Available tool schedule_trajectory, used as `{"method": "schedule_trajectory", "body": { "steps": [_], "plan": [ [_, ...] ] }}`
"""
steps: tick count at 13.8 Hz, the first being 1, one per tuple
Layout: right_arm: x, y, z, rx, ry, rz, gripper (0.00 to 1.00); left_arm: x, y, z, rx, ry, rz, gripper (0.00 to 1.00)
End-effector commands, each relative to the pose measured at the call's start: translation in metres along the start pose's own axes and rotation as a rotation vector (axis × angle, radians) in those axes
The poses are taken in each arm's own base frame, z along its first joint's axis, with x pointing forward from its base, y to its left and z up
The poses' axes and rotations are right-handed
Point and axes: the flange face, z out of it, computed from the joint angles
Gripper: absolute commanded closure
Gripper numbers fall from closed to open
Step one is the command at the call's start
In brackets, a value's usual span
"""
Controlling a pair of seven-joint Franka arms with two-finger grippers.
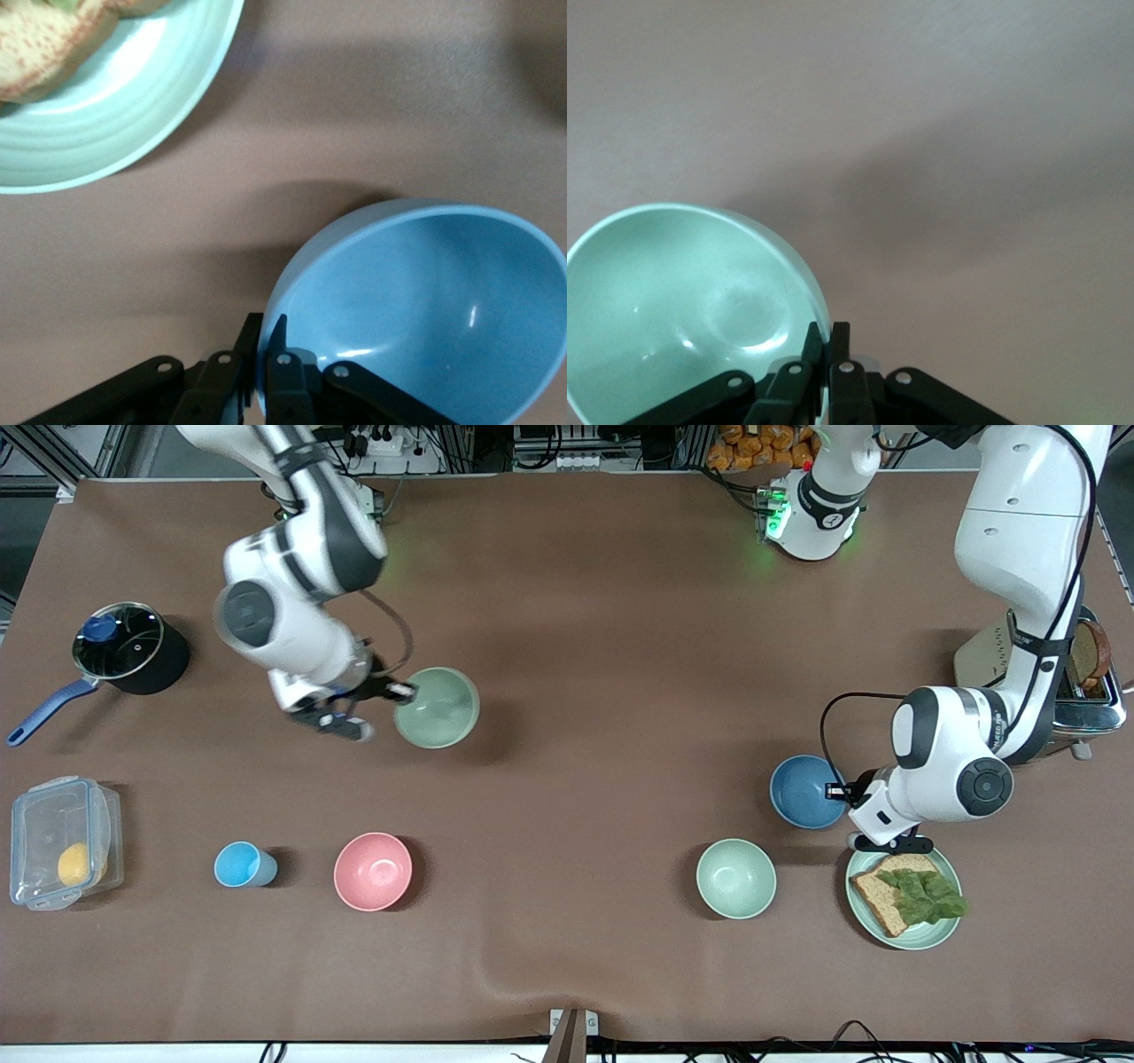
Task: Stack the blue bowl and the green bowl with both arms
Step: 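Slide the green bowl with the right gripper while the left gripper drags the blue bowl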
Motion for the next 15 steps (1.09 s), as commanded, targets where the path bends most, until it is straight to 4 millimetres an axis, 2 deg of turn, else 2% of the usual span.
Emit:
{"method": "schedule_trajectory", "body": {
  "steps": [1,3,4,6,11,14,15],
  "plan": [
    [-0.019,-0.025,0.017,0.029,0.025,0.057,1.0,-0.015,0.02,-0.051,0.03,0.026,-0.067,1.0],
    [-0.038,-0.051,0.044,0.045,0.048,0.11,1.0,-0.025,0.034,-0.088,0.007,0.051,-0.08,1.0],
    [-0.047,-0.063,0.058,0.057,0.059,0.135,1.0,-0.031,0.039,-0.097,-0.017,0.046,-0.1,1.0],
    [-0.065,-0.083,0.084,0.083,0.078,0.166,1.0,-0.048,0.061,-0.103,-0.052,0.04,-0.139,1.0],
    [-0.111,-0.119,0.124,0.112,0.094,0.207,1.0,-0.086,0.119,-0.112,-0.064,0.032,-0.121,1.0],
    [-0.126,-0.124,0.15,0.103,0.099,0.193,1.0,-0.11,0.147,-0.133,-0.127,0.042,-0.131,1.0],
    [-0.126,-0.124,0.152,0.107,0.106,0.195,1.0,-0.114,0.157,-0.139,-0.153,0.045,-0.133,1.0]
  ]
}}
